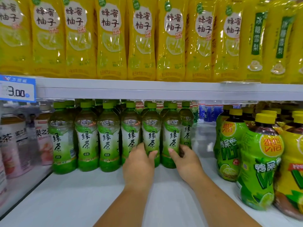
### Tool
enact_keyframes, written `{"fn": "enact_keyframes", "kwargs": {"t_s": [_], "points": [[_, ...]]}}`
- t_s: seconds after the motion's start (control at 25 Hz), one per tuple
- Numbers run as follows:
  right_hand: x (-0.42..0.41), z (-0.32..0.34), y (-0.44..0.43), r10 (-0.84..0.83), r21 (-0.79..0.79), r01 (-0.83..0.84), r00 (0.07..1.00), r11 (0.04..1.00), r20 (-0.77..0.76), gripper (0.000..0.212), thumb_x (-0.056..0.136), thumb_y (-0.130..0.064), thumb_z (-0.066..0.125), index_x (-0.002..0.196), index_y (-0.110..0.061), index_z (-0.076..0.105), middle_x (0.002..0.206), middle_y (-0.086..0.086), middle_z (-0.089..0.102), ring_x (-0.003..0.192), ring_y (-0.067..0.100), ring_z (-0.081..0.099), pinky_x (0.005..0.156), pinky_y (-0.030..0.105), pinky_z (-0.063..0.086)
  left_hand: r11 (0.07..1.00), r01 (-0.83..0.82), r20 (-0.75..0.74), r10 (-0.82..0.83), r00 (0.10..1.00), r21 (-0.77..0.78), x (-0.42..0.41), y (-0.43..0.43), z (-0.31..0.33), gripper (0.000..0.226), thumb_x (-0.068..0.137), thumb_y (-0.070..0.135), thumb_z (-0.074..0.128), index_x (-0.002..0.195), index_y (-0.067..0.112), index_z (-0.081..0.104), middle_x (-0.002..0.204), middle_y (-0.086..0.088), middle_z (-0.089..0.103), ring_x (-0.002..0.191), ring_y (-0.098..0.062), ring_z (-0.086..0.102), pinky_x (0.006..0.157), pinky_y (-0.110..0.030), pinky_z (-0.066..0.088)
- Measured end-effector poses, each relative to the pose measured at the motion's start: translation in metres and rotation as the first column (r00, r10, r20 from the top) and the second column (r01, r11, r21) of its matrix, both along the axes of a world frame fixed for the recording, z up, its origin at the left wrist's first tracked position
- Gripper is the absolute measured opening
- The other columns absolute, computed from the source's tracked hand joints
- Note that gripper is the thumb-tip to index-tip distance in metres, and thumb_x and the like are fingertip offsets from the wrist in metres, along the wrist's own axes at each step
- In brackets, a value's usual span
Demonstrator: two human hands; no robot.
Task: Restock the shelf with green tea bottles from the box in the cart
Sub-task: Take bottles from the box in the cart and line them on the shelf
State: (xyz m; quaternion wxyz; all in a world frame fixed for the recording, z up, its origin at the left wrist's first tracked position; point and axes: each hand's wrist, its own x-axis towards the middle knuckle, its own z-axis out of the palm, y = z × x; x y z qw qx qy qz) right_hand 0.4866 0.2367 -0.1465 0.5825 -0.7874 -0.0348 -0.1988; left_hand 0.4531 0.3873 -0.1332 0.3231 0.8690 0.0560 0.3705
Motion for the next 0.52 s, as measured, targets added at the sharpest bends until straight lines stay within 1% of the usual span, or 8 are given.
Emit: {"fn": "enact_keyframes", "kwargs": {"t_s": [0.08, 0.16, 0.32, 0.4, 0.52], "points": [[0.0001, -0.0011, -0.0009, 0.028, 0.022, -0.028, 1.0, 0.999, -0.002, 0.028, 0.09, -0.029, 0.071, 0.117, -0.029, 0.064, 0.109, -0.008, 0.07, 0.104, 0.016, 0.066, 0.095, 0.041, 0.054, 1.0, 0.001, 0.003, -0.001, 1.0, -0.002, 0.0005, 0.001, -0.001, 0.028, 0.088, 0.051, 0.066, 0.1, 0.026, 0.063, 0.094, 0.003, 0.066, 0.088, -0.022, 0.064, 0.066, -0.032, 0.046], [0.0, -0.0015, -0.0018, 0.041, 0.019, -0.041, 0.999, 0.999, -0.01, 0.032, 0.09, -0.021, 0.071, 0.12, -0.028, 0.064, 0.112, -0.007, 0.07, 0.106, 0.016, 0.065, 0.098, 0.043, 0.053, 1.0, 0.021, 0.025, -0.021, 0.999, 0.002, 0.001, 0.0018, -0.0034, 0.025, 0.089, 0.047, 0.067, 0.099, 0.024, 0.064, 0.094, 0.003, 0.066, 0.088, -0.021, 0.063, 0.065, -0.03, 0.045], [0.0008, -0.0018, -0.0037, 0.057, 0.029, -0.057, 0.998, 0.998, -0.003, 0.03, 0.09, -0.017, 0.071, 0.118, -0.025, 0.065, 0.113, -0.006, 0.071, 0.106, 0.015, 0.065, 0.098, 0.043, 0.052, 0.999, 0.03, 0.041, -0.03, 0.999, 0.022, -0.0002, 0.0029, -0.0057, 0.019, 0.09, 0.039, 0.069, 0.094, 0.022, 0.065, 0.093, 0.004, 0.067, 0.086, -0.02, 0.062, 0.062, -0.029, 0.04], [0.0012, -0.0023, -0.0034, 0.062, 0.031, -0.062, 0.998, 0.998, 0.002, 0.032, 0.09, -0.017, 0.071, 0.121, -0.022, 0.067, 0.112, -0.006, 0.072, 0.105, 0.016, 0.066, 0.098, 0.044, 0.053, 1.0, 0.019, 0.055, -0.02, 0.998, 0.012, -0.0009, 0.0028, -0.0062, 0.018, 0.088, 0.038, 0.071, 0.092, 0.022, 0.064, 0.088, 0.006, 0.065, 0.081, -0.019, 0.06, 0.06, -0.028, 0.037], [0.0029, -0.0031, -0.0045, 0.055, 0.031, -0.055, 0.998, 0.998, 0.006, 0.035, 0.089, -0.018, 0.072, 0.123, -0.022, 0.067, 0.112, -0.005, 0.072, 0.105, 0.016, 0.067, 0.098, 0.044, 0.053, 1.0, 0.004, 0.078, -0.004, 0.997, -0.002, -0.0009, 0.0018, -0.0065, 0.019, 0.085, 0.038, 0.075, 0.093, 0.023, 0.067, 0.079, 0.011, 0.056, 0.072, -0.015, 0.051, 0.059, -0.027, 0.035]]}}
